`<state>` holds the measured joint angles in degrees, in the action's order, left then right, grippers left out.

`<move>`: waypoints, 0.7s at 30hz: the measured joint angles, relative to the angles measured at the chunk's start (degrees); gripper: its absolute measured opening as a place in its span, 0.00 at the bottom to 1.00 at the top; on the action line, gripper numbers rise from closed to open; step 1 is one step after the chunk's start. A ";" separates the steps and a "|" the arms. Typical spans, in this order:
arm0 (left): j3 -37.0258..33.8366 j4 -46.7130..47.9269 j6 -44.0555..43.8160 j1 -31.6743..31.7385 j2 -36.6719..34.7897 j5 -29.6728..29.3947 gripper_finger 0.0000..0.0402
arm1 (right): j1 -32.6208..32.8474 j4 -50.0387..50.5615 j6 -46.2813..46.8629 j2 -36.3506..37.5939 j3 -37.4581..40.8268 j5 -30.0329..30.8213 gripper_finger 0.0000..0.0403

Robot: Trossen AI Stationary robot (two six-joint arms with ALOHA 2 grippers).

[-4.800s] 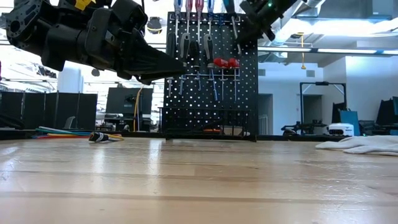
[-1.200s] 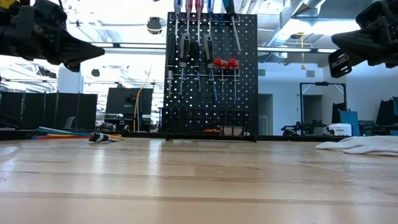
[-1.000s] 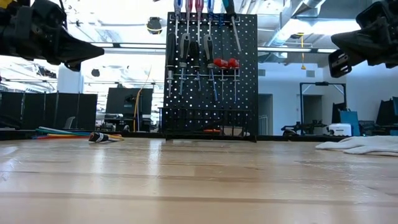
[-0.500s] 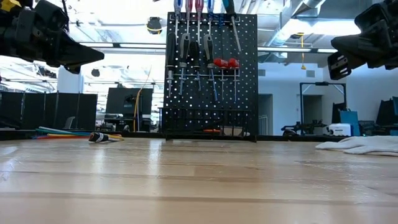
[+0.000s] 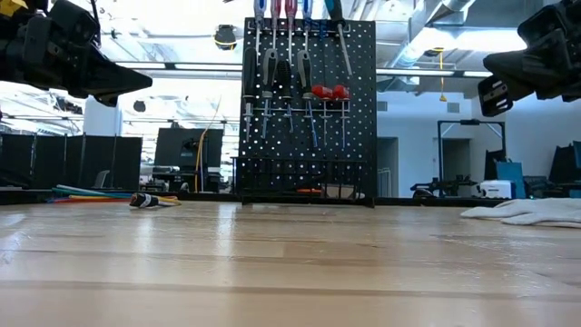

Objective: Hang tools onto peg board
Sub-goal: Return to Home Position

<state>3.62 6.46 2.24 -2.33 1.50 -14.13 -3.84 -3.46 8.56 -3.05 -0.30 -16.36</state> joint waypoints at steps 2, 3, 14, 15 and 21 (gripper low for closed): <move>0.00 0.00 -0.16 0.00 0.00 0.00 0.00 | 0.00 0.00 0.00 0.00 0.00 0.00 0.02; 0.00 0.00 -0.08 0.00 0.00 0.00 0.00 | 0.00 0.00 0.00 0.00 0.00 0.00 0.02; -0.02 0.00 0.06 0.02 0.00 0.00 0.00 | 0.00 0.02 0.02 0.00 0.02 0.00 0.02; -0.02 0.00 0.06 0.02 0.00 0.00 0.00 | 0.00 0.02 0.02 0.00 0.02 0.00 0.02; -0.02 0.00 0.06 0.02 0.00 0.00 0.00 | 0.00 0.02 0.02 0.00 0.04 0.00 0.02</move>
<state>3.60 6.46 2.31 -2.31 1.50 -14.13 -3.84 -3.44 8.58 -3.05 -0.25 -16.36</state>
